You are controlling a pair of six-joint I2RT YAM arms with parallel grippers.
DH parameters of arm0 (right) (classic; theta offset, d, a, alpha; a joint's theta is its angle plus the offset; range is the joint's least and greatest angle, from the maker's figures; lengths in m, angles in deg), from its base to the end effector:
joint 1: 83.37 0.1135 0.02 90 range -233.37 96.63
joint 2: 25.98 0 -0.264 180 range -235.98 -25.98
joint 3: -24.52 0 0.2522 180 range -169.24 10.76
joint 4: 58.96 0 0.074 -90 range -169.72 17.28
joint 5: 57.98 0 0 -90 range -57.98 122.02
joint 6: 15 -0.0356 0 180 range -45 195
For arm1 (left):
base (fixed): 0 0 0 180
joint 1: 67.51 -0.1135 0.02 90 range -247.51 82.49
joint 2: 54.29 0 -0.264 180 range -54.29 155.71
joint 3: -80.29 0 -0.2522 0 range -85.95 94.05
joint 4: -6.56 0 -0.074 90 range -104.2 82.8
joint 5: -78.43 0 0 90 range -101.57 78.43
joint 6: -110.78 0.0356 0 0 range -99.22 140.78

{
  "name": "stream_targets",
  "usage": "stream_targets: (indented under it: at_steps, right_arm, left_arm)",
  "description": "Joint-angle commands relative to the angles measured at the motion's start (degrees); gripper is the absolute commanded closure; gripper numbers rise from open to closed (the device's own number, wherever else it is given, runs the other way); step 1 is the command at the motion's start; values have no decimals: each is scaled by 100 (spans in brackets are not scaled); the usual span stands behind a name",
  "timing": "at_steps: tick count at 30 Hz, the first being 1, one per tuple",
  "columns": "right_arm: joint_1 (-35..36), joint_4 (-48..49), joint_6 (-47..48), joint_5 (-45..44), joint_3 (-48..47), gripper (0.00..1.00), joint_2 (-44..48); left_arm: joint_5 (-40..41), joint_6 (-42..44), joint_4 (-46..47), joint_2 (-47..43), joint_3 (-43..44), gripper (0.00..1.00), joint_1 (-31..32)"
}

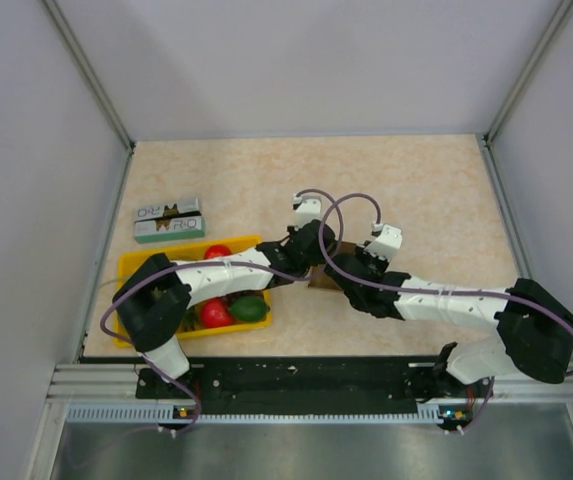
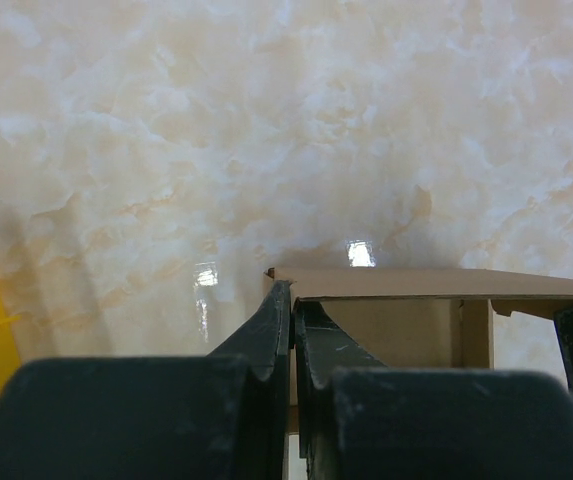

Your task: Fold the paper box

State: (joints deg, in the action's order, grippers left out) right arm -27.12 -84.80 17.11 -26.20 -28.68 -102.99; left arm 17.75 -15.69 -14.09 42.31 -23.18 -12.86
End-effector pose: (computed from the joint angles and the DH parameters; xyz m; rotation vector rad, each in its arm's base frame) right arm 0.1649 0.1923 0.1982 0.4254 1.9377 0.0111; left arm 0.2265 -0.2891 0.2207 0.0860 2.1915 -0.3143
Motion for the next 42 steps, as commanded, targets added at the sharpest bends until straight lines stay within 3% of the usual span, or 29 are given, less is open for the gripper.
stream_targets:
  at_steps: [1,25,32,39,40,42]
  right_arm:
    - [246,-251,-425,-216,77,100,-51]
    - [1248,-295,-1198,-1368,894,100,-270]
    - [1538,-769,-1620,-1359,956,100,-376]
    - [1994,-1455,-1173,-718,1034,70,554]
    - [2082,-1725,-1146,-613,1192,54,817]
    - [2329,-1868,-954,-166,1412,49,1634]
  left_arm:
    - [301,-361,-75,-132,-132,100,177]
    - [1163,-581,1032,-247,-1495,100,801]
    - [1743,-703,1059,-53,-1644,100,1170]
    - [2033,-888,1094,17,-1855,100,1241]
    - [2051,-906,1094,26,-1855,100,1241]
    - [2077,-932,1068,70,-1847,100,1249]
